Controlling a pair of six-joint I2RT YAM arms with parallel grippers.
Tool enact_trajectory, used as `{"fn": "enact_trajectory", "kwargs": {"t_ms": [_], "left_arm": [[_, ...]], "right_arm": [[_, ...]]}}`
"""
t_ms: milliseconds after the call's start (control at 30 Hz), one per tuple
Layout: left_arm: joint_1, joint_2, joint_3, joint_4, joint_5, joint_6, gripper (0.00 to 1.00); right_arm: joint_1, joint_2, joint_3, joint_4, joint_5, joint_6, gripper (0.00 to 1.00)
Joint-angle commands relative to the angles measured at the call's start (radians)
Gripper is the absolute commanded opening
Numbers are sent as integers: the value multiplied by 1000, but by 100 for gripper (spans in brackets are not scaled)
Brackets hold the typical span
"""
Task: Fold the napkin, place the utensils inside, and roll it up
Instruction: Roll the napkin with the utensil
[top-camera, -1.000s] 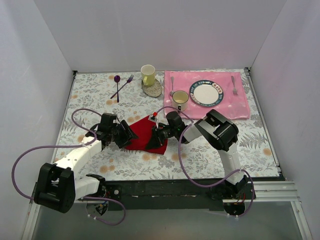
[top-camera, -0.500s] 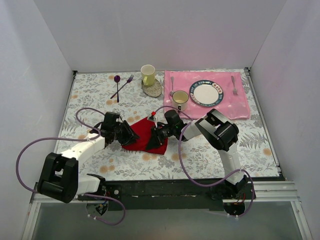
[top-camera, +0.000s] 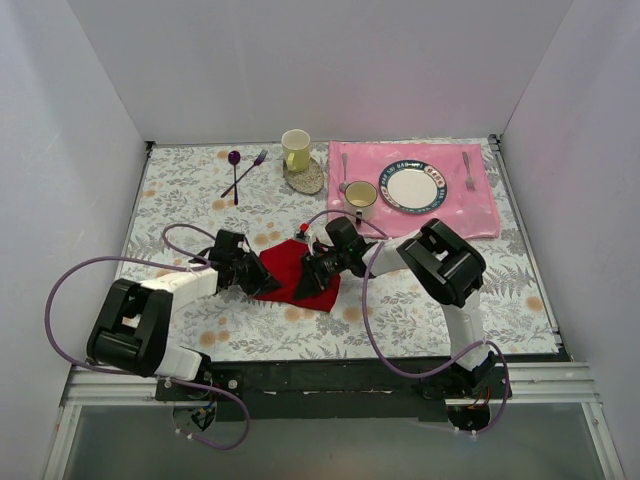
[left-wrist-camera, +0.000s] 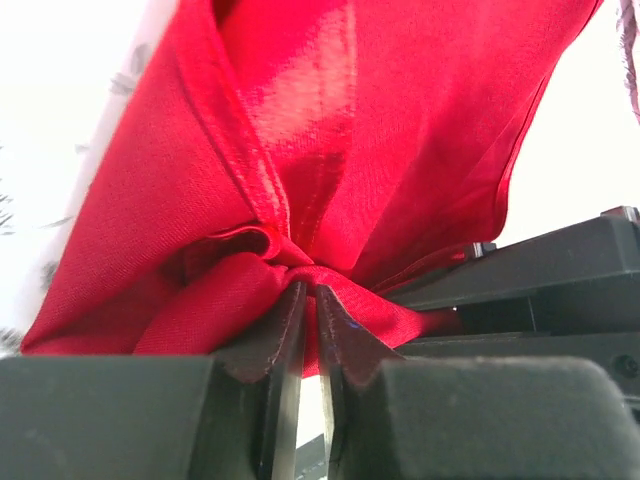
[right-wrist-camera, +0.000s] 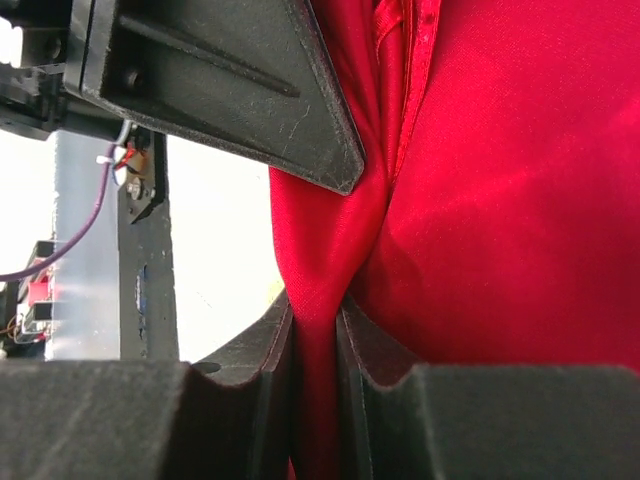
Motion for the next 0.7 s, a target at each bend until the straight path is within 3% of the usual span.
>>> {"fn": "enact_trajectory", "kwargs": {"t_ms": [0,233,367,667], "left_arm": [[-6,111,-22,-68,-50,33,9],[-6,188,30,-120,-74,72,5],[-6,171,53,-134,-74,78,5],[-6,151,71,-155,-74,76,4]], "right_arm": [[7,-9,2,-353,228,-133,24],[35,-97,175,-657,360,-266,50],[59,-135,262,-807,557,-320,64],[231,-285,315,-875,1019,-405,77]]}}
